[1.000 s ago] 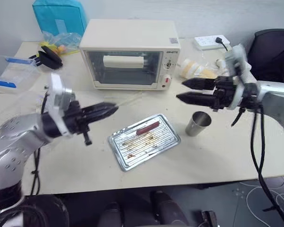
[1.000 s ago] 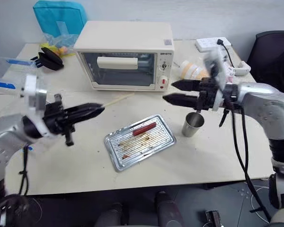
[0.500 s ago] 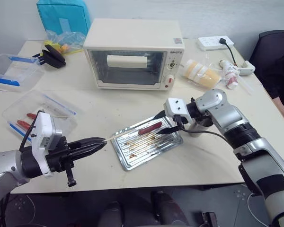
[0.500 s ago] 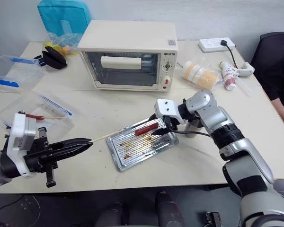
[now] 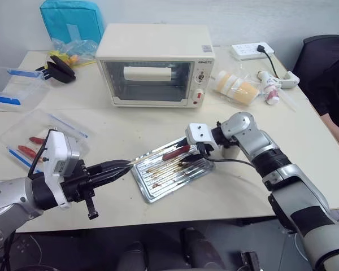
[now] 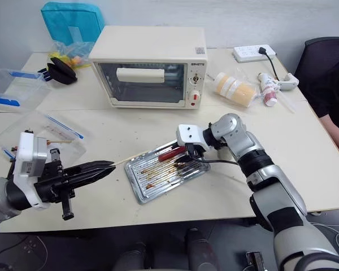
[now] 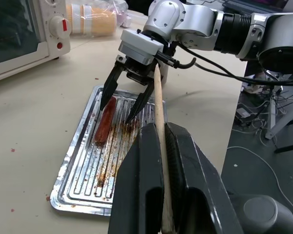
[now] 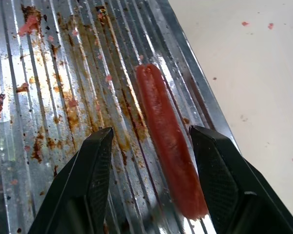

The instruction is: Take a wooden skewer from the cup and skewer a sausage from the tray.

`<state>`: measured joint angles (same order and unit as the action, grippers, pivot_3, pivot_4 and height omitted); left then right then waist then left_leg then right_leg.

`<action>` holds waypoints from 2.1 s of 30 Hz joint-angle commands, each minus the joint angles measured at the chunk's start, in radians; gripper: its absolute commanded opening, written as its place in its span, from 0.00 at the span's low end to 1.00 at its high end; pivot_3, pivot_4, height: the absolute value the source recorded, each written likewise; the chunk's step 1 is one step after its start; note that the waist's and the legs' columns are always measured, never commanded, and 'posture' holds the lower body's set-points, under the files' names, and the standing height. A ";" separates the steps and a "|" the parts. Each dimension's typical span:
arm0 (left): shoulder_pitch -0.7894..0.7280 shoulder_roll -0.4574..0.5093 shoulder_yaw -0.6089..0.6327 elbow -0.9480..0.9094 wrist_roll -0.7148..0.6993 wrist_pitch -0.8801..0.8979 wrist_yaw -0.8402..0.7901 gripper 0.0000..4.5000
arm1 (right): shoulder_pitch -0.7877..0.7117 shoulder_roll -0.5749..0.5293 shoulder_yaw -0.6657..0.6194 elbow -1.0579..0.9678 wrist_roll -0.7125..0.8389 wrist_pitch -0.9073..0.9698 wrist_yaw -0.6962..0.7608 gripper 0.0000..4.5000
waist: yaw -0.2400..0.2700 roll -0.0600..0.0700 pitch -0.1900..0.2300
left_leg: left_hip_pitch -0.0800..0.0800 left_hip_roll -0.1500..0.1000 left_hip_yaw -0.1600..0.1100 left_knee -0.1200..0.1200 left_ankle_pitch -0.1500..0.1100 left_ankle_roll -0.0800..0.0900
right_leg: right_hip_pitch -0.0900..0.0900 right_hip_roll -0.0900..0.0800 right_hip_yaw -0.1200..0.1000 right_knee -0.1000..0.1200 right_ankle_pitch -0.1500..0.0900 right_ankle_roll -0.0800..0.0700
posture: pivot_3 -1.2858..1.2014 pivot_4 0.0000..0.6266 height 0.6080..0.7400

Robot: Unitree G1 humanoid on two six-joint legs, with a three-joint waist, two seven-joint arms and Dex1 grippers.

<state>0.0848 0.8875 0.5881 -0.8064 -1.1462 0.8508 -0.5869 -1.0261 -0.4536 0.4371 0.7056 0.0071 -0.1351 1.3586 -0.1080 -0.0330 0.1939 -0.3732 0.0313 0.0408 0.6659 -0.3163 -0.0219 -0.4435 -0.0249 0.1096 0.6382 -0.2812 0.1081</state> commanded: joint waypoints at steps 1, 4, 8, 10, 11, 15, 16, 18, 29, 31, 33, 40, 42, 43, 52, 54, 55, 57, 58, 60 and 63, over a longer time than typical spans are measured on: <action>-0.011 0.017 0.015 -0.002 -0.021 -0.029 0.005 0.00 | -0.038 0.003 -0.019 -0.012 -0.036 -0.025 -0.010 0.57 | -0.003 0.000 0.000 | 0.000 0.000 0.000 0.000 0.000 0.000 | 0.000 0.000 0.000 0.000 0.000 0.000 | 0.52 0.24 1.00; -0.012 0.018 0.010 -0.001 -0.021 -0.034 0.011 0.00 | -0.052 0.019 -0.004 0.017 -0.086 -0.039 -0.036 0.57 | -0.007 0.000 0.000 | 0.000 0.000 0.000 0.000 0.000 0.000 | 0.000 0.000 0.000 0.000 0.000 0.000 | 0.52 0.24 1.00; -0.018 0.023 0.010 0.006 -0.023 -0.039 0.014 0.00 | -0.069 0.031 -0.008 0.021 -0.121 -0.051 -0.043 0.57 | -0.009 0.000 0.000 | 0.000 0.000 0.000 0.000 0.000 0.000 | 0.000 0.000 0.000 0.001 0.000 0.000 | 0.52 0.24 1.00; -0.018 0.026 0.013 0.012 -0.023 -0.041 0.013 0.00 | -0.074 0.034 -0.011 0.016 -0.128 -0.057 -0.036 0.57 | -0.009 0.000 0.000 | 0.000 0.000 -0.001 0.000 0.000 0.000 | 0.000 0.000 0.000 0.001 0.000 -0.001 | 0.52 0.24 1.00; -0.019 0.027 0.014 0.015 -0.023 -0.042 0.013 0.00 | -0.074 0.035 -0.011 0.011 -0.133 -0.056 -0.032 0.57 | -0.009 0.000 0.000 | 0.000 0.000 -0.001 0.000 0.000 0.000 | 0.000 0.000 0.000 0.001 0.000 -0.001 | 0.52 0.24 1.00; -0.025 0.032 0.009 0.023 -0.022 -0.048 0.015 0.00 | -0.074 0.041 0.002 -0.003 -0.154 -0.058 -0.015 0.57 | -0.009 0.000 0.000 | 0.000 0.000 -0.001 0.000 0.000 0.000 | 0.000 0.000 0.000 0.001 0.000 -0.001 | 0.52 0.24 1.00; -0.027 0.032 0.005 0.023 -0.021 -0.049 0.018 0.00 | -0.073 0.042 0.006 -0.005 -0.160 -0.059 -0.011 0.57 | -0.009 0.000 0.000 | 0.000 0.000 -0.001 0.000 0.000 0.000 | 0.000 0.000 0.000 0.001 0.000 -0.001 | 0.52 0.24 1.00; -0.033 0.032 0.000 0.024 -0.020 -0.050 0.021 0.00 | -0.071 0.045 0.013 -0.004 -0.174 -0.057 -0.005 0.57 | -0.009 0.000 0.000 | 0.000 0.000 -0.001 0.000 0.000 0.000 | 0.000 0.000 0.000 0.001 0.000 -0.001 | 0.52 0.24 1.00; -0.042 0.034 -0.001 0.034 -0.009 -0.053 0.012 0.00 | -0.092 0.091 0.026 0.085 -0.228 -0.075 -0.031 0.53 | -0.025 0.000 0.000 | 0.001 0.000 -0.001 0.000 0.000 -0.001 | 0.000 0.000 0.000 0.003 0.000 -0.001 | 0.52 0.24 1.00; -0.042 0.033 -0.001 0.034 -0.008 -0.054 0.013 0.00 | -0.093 0.093 0.025 0.091 -0.226 -0.074 -0.021 0.43 | -0.029 0.000 0.000 | 0.002 0.000 -0.001 0.000 0.001 -0.001 | 0.000 0.000 0.000 0.004 -0.001 -0.001 | 0.52 0.24 1.00; -0.041 0.032 -0.002 0.034 -0.008 -0.055 0.014 0.00 | -0.093 0.094 0.024 0.093 -0.225 -0.074 -0.017 0.28 | -0.031 0.000 0.000 | 0.002 0.000 -0.001 0.000 0.001 -0.001 | 0.000 0.000 0.000 0.004 -0.001 -0.001 | 0.52 0.24 1.00; -0.037 0.030 -0.008 0.042 0.007 -0.064 0.002 0.00 | -0.093 0.097 0.009 0.086 -0.208 -0.045 -0.001 0.15 | -0.032 0.000 0.000 | 0.002 0.000 -0.002 0.000 0.001 -0.001 | 0.000 0.000 -0.001 0.005 -0.001 -0.001 | 0.52 0.24 1.00; -0.037 0.030 -0.008 0.046 0.011 -0.065 -0.006 0.00 | -0.089 0.093 0.006 0.077 -0.204 -0.042 0.004 0.15 | -0.032 0.000 0.000 | 0.002 0.000 -0.002 0.000 0.001 -0.001 | 0.000 0.000 -0.001 0.005 -0.001 -0.001 | 0.52 0.24 1.00; -0.036 0.030 -0.008 0.049 0.015 -0.066 -0.011 0.00 | -0.087 0.091 0.001 0.069 -0.197 -0.038 0.008 0.15 | -0.032 0.000 0.000 | 0.002 0.000 -0.002 0.000 0.001 -0.001 | 0.000 0.000 -0.001 0.005 -0.001 -0.002 | 0.52 0.24 1.00; 0.006 0.072 0.035 0.122 0.056 -0.066 -0.128 0.00 | -0.035 -0.038 -0.112 -0.297 0.078 0.254 0.215 0.15 | -0.030 0.000 0.000 | 0.001 0.001 -0.003 0.000 0.001 -0.001 | 0.000 -0.001 -0.001 0.005 -0.001 -0.002 | 0.52 0.24 1.00; -0.001 0.111 0.047 0.151 0.061 -0.060 -0.184 0.00 | -0.024 -0.148 -0.130 -0.462 0.214 0.385 0.251 0.15 | -0.024 0.001 0.001 | 0.001 0.001 -0.004 0.000 0.001 -0.001 | 0.000 -0.001 -0.002 0.004 -0.001 -0.002 | 0.52 0.24 1.00; -0.007 0.130 0.046 0.160 0.064 -0.059 -0.208 0.00 | -0.012 -0.202 -0.131 -0.526 0.262 0.413 0.256 0.15 | -0.018 0.001 0.001 | 0.000 0.001 -0.005 0.000 0.001 -0.001 | 0.000 -0.001 -0.004 0.004 -0.002 -0.003 | 0.52 0.24 1.00; -0.013 0.147 0.039 0.169 0.070 -0.063 -0.232 0.00 | 0.009 -0.260 -0.131 -0.595 0.301 0.431 0.256 0.15 | -0.012 0.001 0.001 | 0.000 0.000 -0.005 -0.001 0.001 -0.001 | 0.000 -0.001 -0.005 0.004 -0.002 -0.003 | 0.52 0.24 1.00; -0.019 0.152 0.029 0.173 0.075 -0.066 -0.240 0.00 | 0.016 -0.283 -0.133 -0.624 0.317 0.448 0.256 0.15 | -0.009 0.001 0.001 | 0.000 0.000 -0.005 -0.001 0.001 -0.001 | 0.000 -0.001 -0.005 0.004 -0.002 -0.003 | 0.52 0.24 1.00; -0.032 0.156 0.012 0.180 0.087 -0.071 -0.248 0.00 | 0.022 -0.301 -0.141 -0.657 0.332 0.476 0.250 0.15 | -0.011 0.001 0.001 | 0.001 0.000 -0.004 -0.001 0.000 -0.001 | 0.001 0.000 -0.004 0.003 -0.002 -0.003 | 0.52 0.24 1.00; -0.082 0.151 -0.036 0.195 0.109 -0.081 -0.246 0.00 | 0.043 -0.317 -0.147 -0.708 0.342 0.495 0.231 0.15 | -0.007 0.001 0.001 | 0.002 -0.001 -0.003 -0.001 0.000 -0.001 | 0.000 0.001 -0.004 0.004 -0.002 -0.003 | 0.52 0.24 1.00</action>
<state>0.0195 1.0298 0.5589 -0.6132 -1.0484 0.7932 -0.8268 -0.9739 -0.7515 0.3100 0.0488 0.3243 0.3454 1.5353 -0.1147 -0.0321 0.1951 -0.3714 0.0302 0.0377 0.6652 -0.3158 -0.0228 -0.4434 -0.0236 0.1060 0.6428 -0.2836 0.1045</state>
